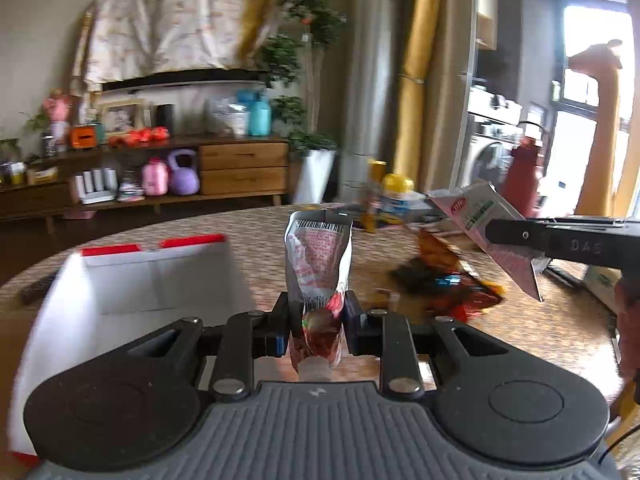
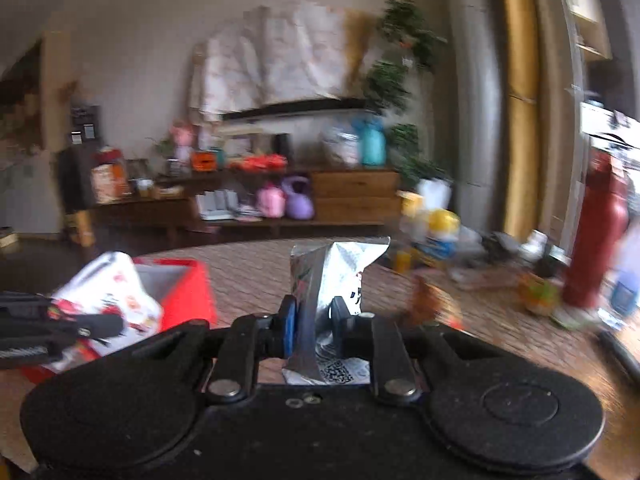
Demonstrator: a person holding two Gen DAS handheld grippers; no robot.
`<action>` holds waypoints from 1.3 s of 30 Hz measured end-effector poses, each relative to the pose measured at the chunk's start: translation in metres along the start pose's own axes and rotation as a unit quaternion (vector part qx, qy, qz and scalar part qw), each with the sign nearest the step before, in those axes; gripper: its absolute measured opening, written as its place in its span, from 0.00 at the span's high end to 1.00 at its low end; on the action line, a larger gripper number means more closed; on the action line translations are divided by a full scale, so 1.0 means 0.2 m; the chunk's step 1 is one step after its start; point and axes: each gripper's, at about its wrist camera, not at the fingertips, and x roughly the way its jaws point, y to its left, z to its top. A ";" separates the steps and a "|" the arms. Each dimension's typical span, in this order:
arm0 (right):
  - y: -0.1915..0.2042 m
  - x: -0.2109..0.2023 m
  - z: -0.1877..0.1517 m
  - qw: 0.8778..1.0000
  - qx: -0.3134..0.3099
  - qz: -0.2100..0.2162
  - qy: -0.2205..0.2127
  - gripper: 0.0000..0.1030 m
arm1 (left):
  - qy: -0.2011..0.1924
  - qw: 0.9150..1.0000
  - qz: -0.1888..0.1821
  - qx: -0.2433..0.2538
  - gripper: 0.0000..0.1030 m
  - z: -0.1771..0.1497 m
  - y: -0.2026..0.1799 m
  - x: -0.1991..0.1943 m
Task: Organize snacks
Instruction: 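Lift both held snack bags and carry them toward the white box, then lower both bags into the white box and open both grippers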
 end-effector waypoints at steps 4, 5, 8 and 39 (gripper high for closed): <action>0.17 0.11 0.08 0.998 -0.017 0.052 0.004 0.83 | -0.003 0.999 0.034 -0.007 0.76 0.02 0.13 -0.04; 0.21 0.14 0.10 0.998 -0.021 0.063 0.005 0.83 | -0.003 0.999 0.040 -0.008 0.76 0.03 0.16 -0.04; 0.35 0.22 0.15 0.995 -0.034 0.098 0.012 0.83 | -0.002 0.998 0.062 -0.012 0.76 0.03 0.25 -0.05; 1.03 0.83 -0.02 0.959 -0.094 0.176 0.200 0.83 | 0.133 0.980 0.129 -0.066 0.76 -0.20 0.66 0.21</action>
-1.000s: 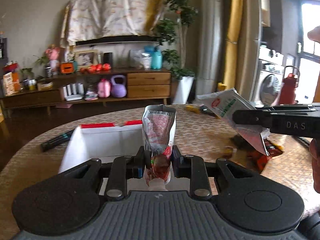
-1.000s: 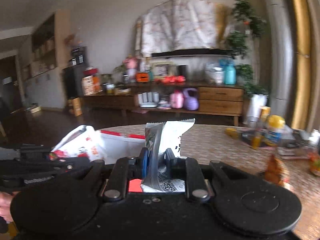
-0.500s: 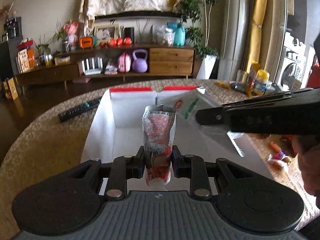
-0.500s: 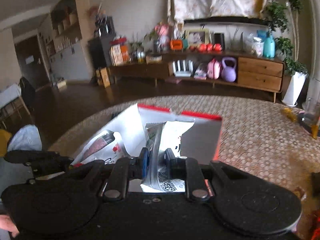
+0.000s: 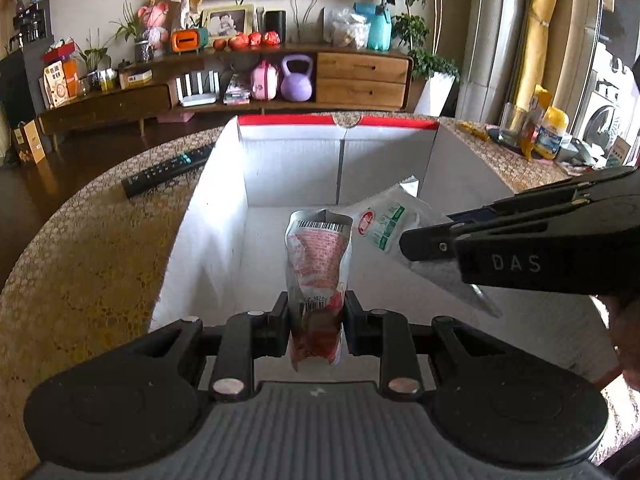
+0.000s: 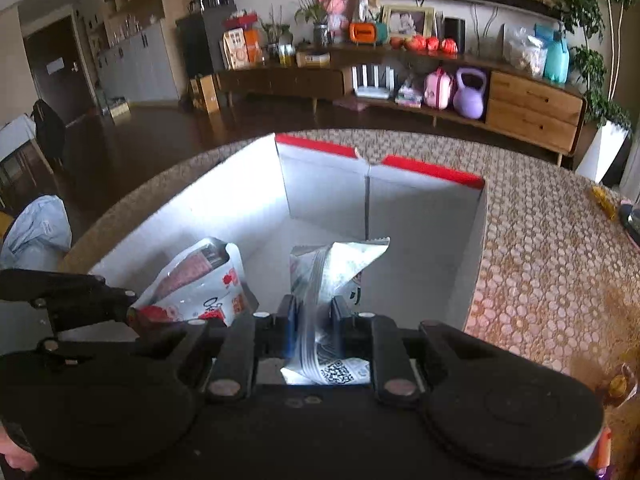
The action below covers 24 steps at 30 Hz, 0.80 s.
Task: Organize snacks
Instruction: 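Lower both bags into the white box and open both grippers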
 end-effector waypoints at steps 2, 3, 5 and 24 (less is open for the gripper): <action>0.00 0.01 -0.01 1.000 -0.003 -0.003 0.008 0.83 | 0.004 1.000 -0.001 -0.002 0.76 -0.01 0.00 0.01; 0.01 0.01 -0.02 1.000 -0.005 -0.003 0.012 0.83 | 0.007 1.000 -0.002 -0.002 0.75 -0.01 0.00 0.02; 0.01 0.01 -0.03 1.000 -0.006 -0.002 0.019 0.83 | 0.013 1.000 0.002 0.003 0.75 -0.01 -0.01 0.03; 0.01 -0.25 -0.02 0.999 0.004 -0.018 -0.048 0.82 | -0.064 0.997 0.038 0.015 0.15 0.05 -0.09 -0.20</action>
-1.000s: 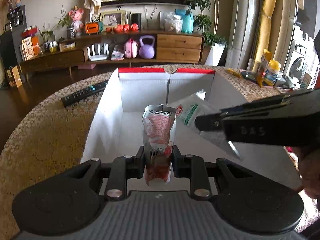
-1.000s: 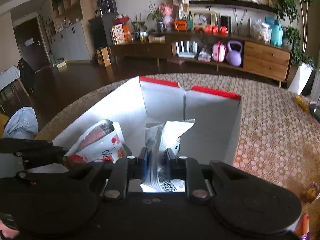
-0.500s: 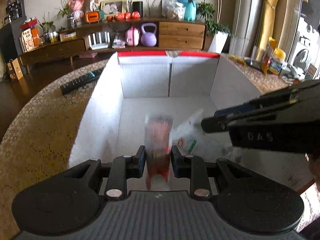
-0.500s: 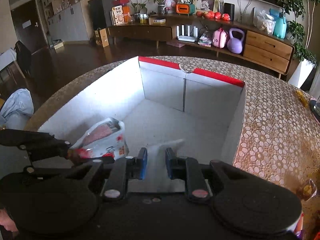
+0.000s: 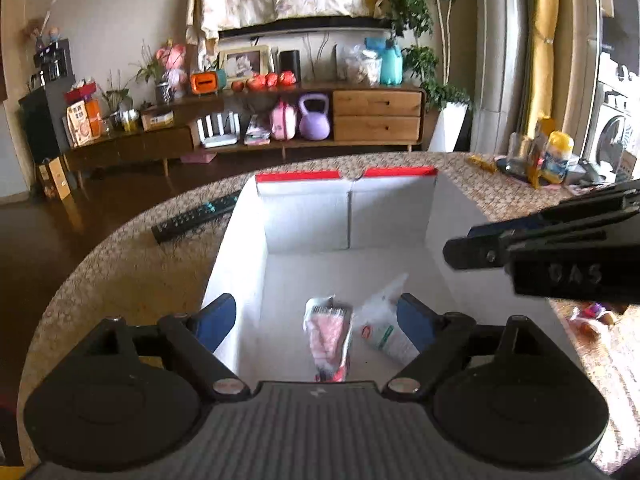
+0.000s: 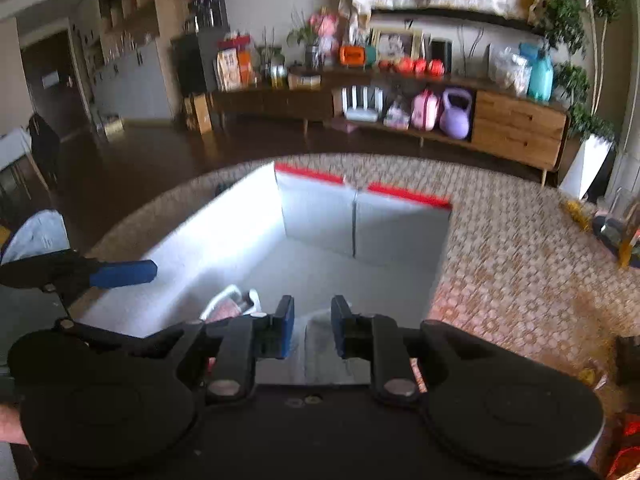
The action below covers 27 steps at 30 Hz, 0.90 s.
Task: Organize snacks
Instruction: 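Lower both bags into the white box and open both grippers, then move both grippers back toward the snack pile on the table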
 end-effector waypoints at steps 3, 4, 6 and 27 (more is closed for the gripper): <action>-0.02 -0.08 0.01 1.000 0.006 -0.004 -0.024 0.82 | -0.008 1.000 0.000 0.001 0.15 0.02 -0.03 -0.04; -0.03 -0.12 0.02 0.999 0.011 -0.006 -0.033 0.82 | -0.011 1.000 0.000 0.002 0.15 0.02 -0.03 -0.05; -0.06 -0.18 0.02 0.999 0.020 -0.010 -0.049 0.82 | -0.016 1.000 -0.004 0.002 0.15 0.03 -0.05 -0.08; -0.58 -0.72 -0.41 0.967 0.129 -0.173 -0.134 0.81 | -0.082 0.986 -0.135 0.063 0.15 0.06 -0.62 -0.24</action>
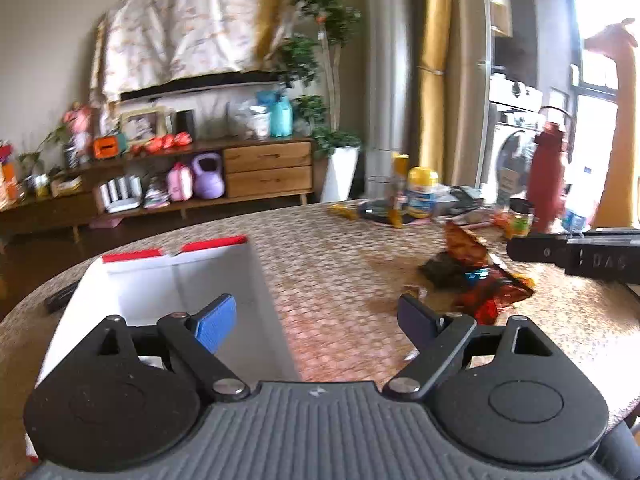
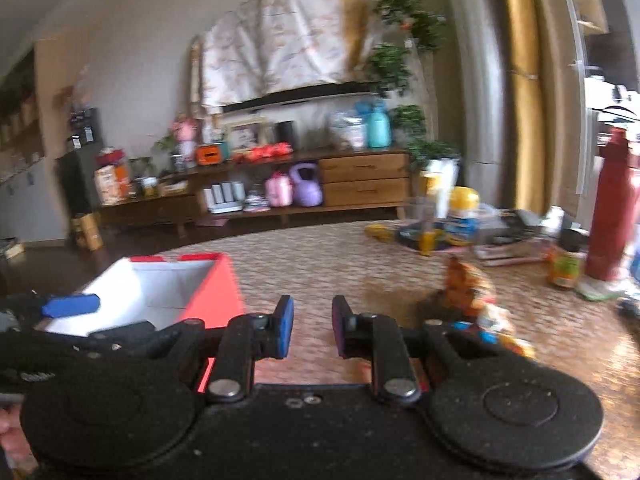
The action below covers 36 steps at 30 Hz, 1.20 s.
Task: Organize snacks
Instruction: 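Move both grippers back toward the snack pile on the table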
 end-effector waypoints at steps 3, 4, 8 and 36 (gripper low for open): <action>-0.08 -0.03 -0.06 1.000 0.009 -0.022 0.004 0.81 | -0.003 1.000 -0.018 0.009 0.15 0.01 -0.08 0.01; -0.12 -0.04 -0.07 0.999 0.012 -0.034 0.006 0.81 | -0.005 1.000 -0.024 0.013 0.14 0.01 -0.11 0.02; -0.23 -0.08 -0.16 0.997 0.027 -0.065 0.010 0.81 | -0.006 0.998 -0.047 0.032 0.14 0.01 -0.23 0.06; -0.61 0.02 -0.29 0.991 0.083 -0.104 0.031 0.81 | 0.076 0.991 -0.086 0.065 0.14 -0.21 -0.54 0.49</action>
